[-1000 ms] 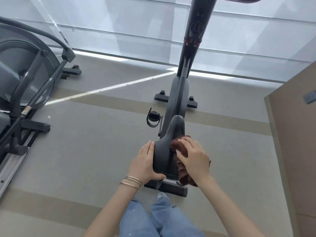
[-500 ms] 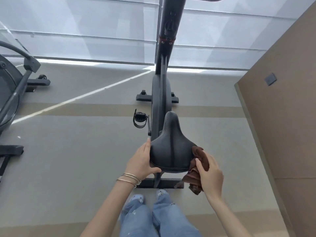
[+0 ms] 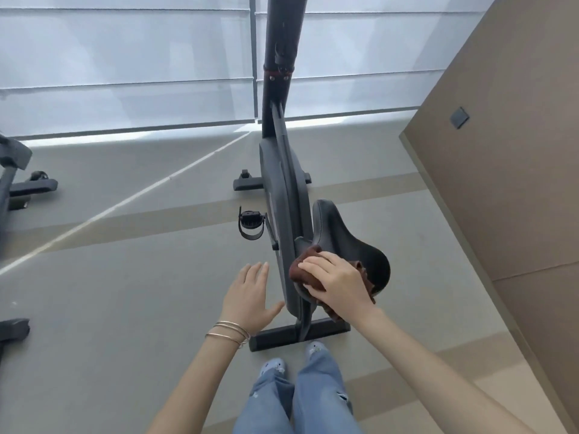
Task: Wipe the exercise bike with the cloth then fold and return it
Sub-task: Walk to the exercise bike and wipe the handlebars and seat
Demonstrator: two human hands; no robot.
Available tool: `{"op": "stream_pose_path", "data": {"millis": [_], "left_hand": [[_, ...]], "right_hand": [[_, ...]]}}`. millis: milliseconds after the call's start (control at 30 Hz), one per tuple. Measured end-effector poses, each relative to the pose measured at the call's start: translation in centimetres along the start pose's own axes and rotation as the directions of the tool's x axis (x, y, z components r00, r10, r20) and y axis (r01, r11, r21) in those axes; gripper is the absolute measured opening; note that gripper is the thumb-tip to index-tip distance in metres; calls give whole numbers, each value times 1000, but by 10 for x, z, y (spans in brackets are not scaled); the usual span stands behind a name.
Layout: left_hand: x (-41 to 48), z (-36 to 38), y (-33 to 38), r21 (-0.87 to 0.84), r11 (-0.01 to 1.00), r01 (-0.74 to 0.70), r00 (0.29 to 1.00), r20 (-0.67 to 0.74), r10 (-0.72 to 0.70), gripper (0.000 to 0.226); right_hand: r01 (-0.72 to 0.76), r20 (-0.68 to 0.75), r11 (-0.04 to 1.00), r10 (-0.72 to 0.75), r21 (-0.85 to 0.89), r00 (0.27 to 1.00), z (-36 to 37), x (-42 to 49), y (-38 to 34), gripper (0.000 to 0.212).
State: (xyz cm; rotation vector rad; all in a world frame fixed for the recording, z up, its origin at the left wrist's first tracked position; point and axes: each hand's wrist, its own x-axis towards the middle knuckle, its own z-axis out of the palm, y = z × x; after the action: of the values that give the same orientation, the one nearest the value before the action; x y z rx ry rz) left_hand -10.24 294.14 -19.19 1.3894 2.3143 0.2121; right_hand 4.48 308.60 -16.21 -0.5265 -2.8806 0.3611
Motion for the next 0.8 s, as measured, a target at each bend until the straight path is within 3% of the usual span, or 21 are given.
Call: {"op": "stream_pose_path", "data": {"millis": [100, 167, 200, 300, 367, 567, 667, 800], "left_hand": [[9, -5, 4, 29, 996, -87, 996, 32, 86, 89], [17, -6, 15, 32, 985, -168, 985, 33, 167, 92], [21, -7, 22, 37, 977, -209, 978, 22, 208, 92], [32, -8, 49, 57, 947, -315, 949, 13, 315, 94], [38, -6, 67, 79, 930, -359, 933, 28, 358, 93], [45, 0, 108, 155, 862, -483, 876, 69, 478, 82], [44, 8, 137, 248, 759, -603, 798, 155, 583, 79], [34, 27, 198, 285, 593, -753, 655, 251, 712, 74]], "right_hand": [[105, -97, 994, -108, -37, 989, -8, -39, 19, 31], [10, -124, 1000, -14, -28, 992, -16, -52, 35, 34], [-118, -123, 993, 118, 8, 985, -22, -53, 43, 35], [-562, -19, 797, 580, 221, 815, -42, -44, 64, 34], [-682, 36, 649, 715, 338, 698, -50, -45, 75, 31], [-765, -33, 460, 865, 450, 501, -46, -110, 62, 34], [-808, -41, 364, 919, 463, 391, -39, -164, 49, 34], [-873, -112, 204, 979, 444, 172, -48, -247, 28, 36]]}}
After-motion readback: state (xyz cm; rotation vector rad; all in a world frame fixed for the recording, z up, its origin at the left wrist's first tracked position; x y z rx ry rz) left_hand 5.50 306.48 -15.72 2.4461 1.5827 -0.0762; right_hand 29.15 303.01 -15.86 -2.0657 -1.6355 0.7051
